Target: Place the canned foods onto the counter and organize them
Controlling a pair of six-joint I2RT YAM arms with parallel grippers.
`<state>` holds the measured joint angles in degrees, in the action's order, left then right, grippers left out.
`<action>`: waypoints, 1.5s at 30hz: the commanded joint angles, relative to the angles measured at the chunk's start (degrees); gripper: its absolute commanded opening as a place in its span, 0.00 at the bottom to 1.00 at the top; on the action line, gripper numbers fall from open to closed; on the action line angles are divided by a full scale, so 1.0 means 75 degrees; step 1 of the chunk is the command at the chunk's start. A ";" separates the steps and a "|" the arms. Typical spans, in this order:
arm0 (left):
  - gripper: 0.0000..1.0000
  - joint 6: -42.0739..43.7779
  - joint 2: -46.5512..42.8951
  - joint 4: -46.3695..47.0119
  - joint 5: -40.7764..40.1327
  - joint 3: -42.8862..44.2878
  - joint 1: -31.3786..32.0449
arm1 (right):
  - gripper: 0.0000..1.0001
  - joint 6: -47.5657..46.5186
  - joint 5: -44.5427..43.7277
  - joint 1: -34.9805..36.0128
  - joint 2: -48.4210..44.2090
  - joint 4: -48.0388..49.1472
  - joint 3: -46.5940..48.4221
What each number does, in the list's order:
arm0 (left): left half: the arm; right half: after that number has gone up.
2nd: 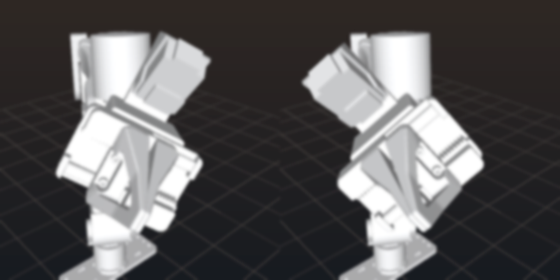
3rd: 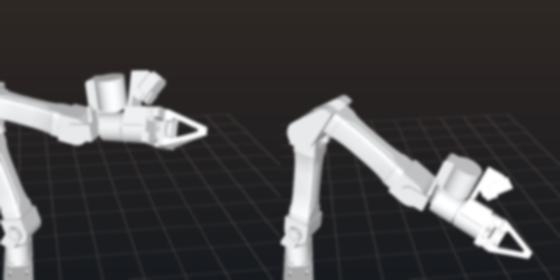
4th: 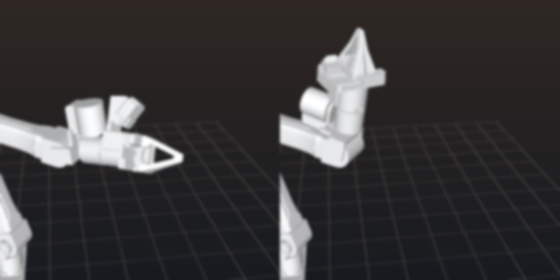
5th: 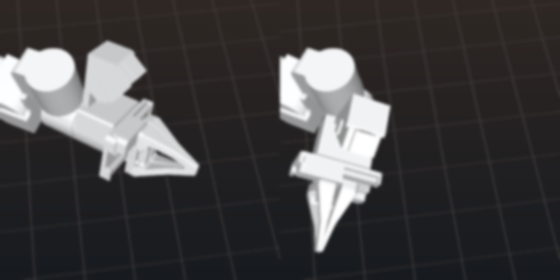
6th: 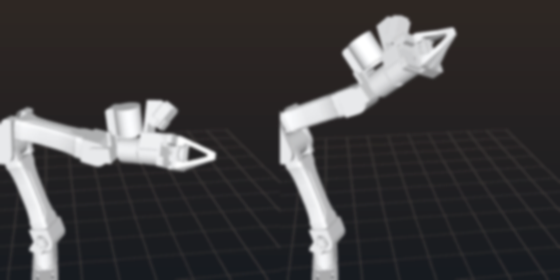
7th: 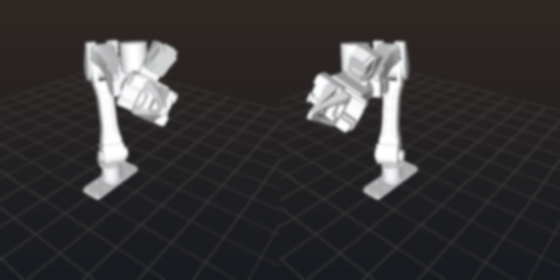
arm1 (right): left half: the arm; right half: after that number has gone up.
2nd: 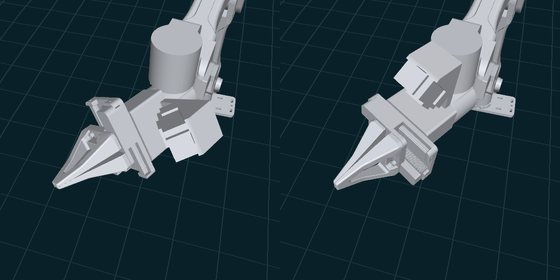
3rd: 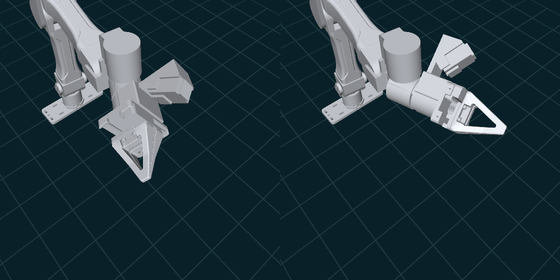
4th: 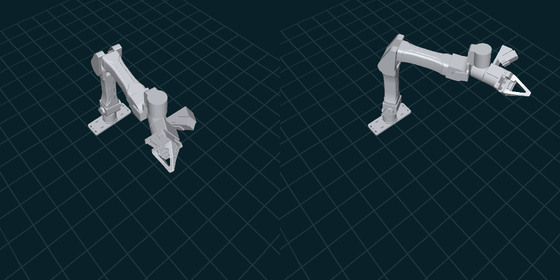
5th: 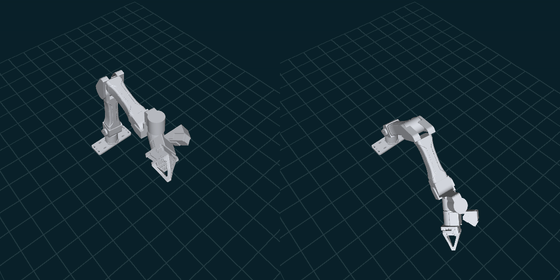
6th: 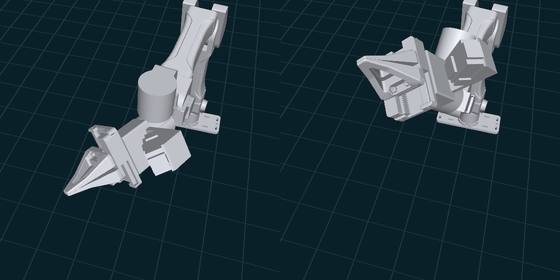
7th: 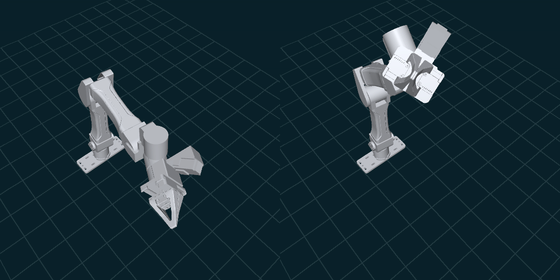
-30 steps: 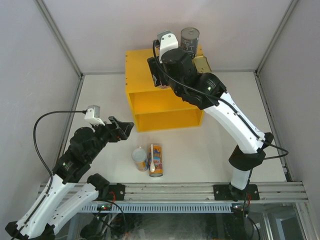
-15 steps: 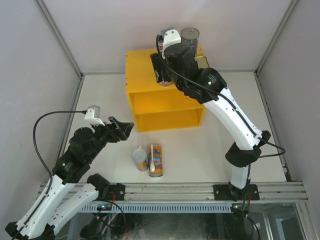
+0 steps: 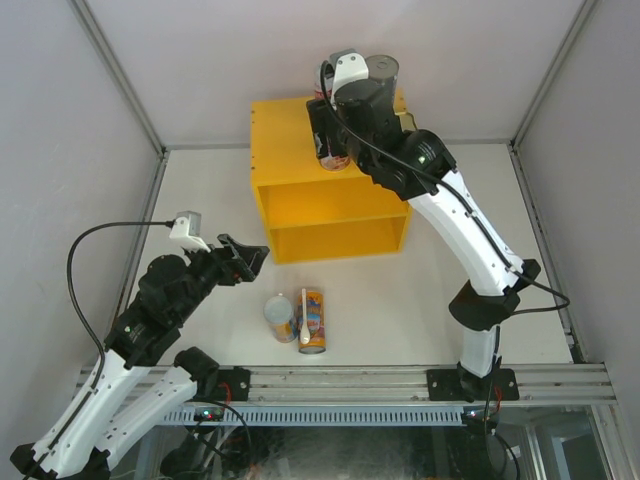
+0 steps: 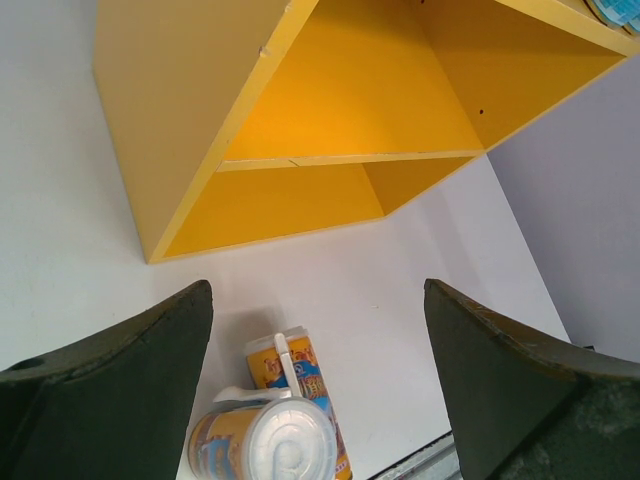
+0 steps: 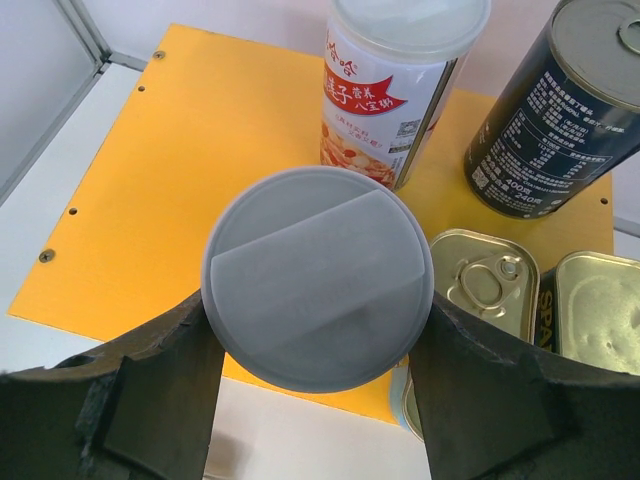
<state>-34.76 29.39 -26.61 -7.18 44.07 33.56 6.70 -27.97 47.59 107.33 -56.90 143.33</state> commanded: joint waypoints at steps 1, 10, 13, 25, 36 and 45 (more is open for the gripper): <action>0.90 0.0194 0.0008 0.0404 0.0121 0.0318 -0.0044 | 0.00 0.0227 0.0139 -0.0108 0.0004 0.0501 0.0413; 0.91 0.0181 0.0001 0.0431 0.0095 0.0252 -0.0045 | 0.10 0.0399 0.0312 -0.0221 0.0143 0.0388 0.0370; 0.91 0.0170 0.0008 0.0429 0.0090 0.0241 -0.0045 | 0.14 0.0451 0.0374 -0.0295 0.0145 0.0380 0.0339; 0.93 0.0092 0.0015 0.0444 0.0110 0.0252 -0.0045 | 0.52 0.0484 0.0606 -0.0358 0.0069 0.0427 0.0237; 0.93 0.0018 -0.0109 0.0414 0.0125 0.0262 -0.0045 | 0.69 0.0490 0.0736 -0.0207 0.0033 0.0414 0.0202; 0.93 0.0000 -0.0227 0.0240 0.0143 0.0354 -0.0044 | 0.81 0.0501 0.0574 -0.0076 -0.0057 0.0459 0.0202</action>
<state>-34.92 28.45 -25.85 -7.05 44.05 33.56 9.65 -23.20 46.35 108.14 -56.05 143.96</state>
